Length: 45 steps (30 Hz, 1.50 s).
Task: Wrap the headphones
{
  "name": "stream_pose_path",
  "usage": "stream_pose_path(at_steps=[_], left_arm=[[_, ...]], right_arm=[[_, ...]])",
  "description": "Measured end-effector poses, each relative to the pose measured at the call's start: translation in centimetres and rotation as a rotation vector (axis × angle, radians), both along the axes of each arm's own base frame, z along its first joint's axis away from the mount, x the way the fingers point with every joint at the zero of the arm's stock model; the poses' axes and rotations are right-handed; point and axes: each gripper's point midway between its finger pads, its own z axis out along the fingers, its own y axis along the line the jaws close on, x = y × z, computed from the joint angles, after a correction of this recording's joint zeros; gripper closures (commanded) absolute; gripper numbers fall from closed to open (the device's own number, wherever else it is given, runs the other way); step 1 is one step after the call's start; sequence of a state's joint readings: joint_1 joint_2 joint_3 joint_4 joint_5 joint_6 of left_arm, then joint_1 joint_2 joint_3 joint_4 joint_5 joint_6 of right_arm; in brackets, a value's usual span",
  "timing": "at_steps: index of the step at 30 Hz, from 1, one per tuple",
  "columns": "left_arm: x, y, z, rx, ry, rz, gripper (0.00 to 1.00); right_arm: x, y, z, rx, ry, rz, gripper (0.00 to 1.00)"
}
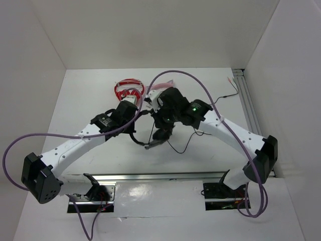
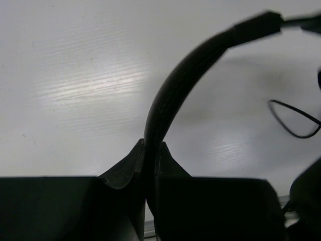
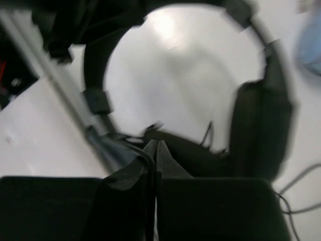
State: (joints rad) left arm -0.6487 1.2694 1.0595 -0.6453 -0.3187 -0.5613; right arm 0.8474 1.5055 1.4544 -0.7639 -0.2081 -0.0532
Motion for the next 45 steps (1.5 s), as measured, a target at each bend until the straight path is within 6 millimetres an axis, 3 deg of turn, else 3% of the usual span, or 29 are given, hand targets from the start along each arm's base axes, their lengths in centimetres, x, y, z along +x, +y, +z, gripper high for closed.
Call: stream_pose_path(at_steps=[2, 5, 9, 14, 18, 25, 29, 37, 41, 45], left_arm=[[-0.2, -0.5, 0.2, 0.003, -0.009, -0.029, 1.00], [-2.3, 0.1, -1.4, 0.073, 0.062, -0.082, 1.00], [-3.4, 1.0, -2.1, 0.120, 0.104, -0.082, 1.00], [-4.5, 1.9, -2.0, 0.150, 0.129, -0.107, 1.00], [-5.6, 1.9, -0.8, 0.117, 0.127, -0.147, 1.00], [-6.6, -0.1, 3.8, -0.050, 0.046, -0.249, 1.00], [-6.4, -0.7, 6.6, -0.111, -0.017, -0.270, 1.00], [-7.8, -0.5, 11.1, -0.156, -0.033, -0.297, 1.00], [-8.1, -1.2, 14.7, -0.226, -0.090, -0.326, 1.00], [-8.3, -1.0, 17.2, -0.261, -0.127, -0.312, 1.00]], right_arm=[[1.5, -0.4, 1.7, 0.023, -0.095, -0.077, 0.86], [4.5, -1.2, 5.0, 0.091, -0.233, -0.202, 0.86], [6.2, -1.7, 6.4, 0.137, -0.316, -0.293, 0.86], [7.0, -2.2, 3.5, 0.128, -0.325, -0.353, 0.86], [7.4, -2.3, 1.8, 0.132, -0.322, -0.386, 0.97], [9.5, -2.4, 1.2, 0.196, -0.309, -0.439, 1.00], [9.6, -2.1, 0.0, 0.252, -0.252, -0.409, 1.00], [5.6, 2.7, -2.8, 0.525, -0.070, -0.163, 0.66], [4.7, 5.0, -5.3, 0.611, 0.033, -0.103, 0.55], [4.5, 6.9, -7.6, 0.683, 0.111, -0.078, 0.50]])
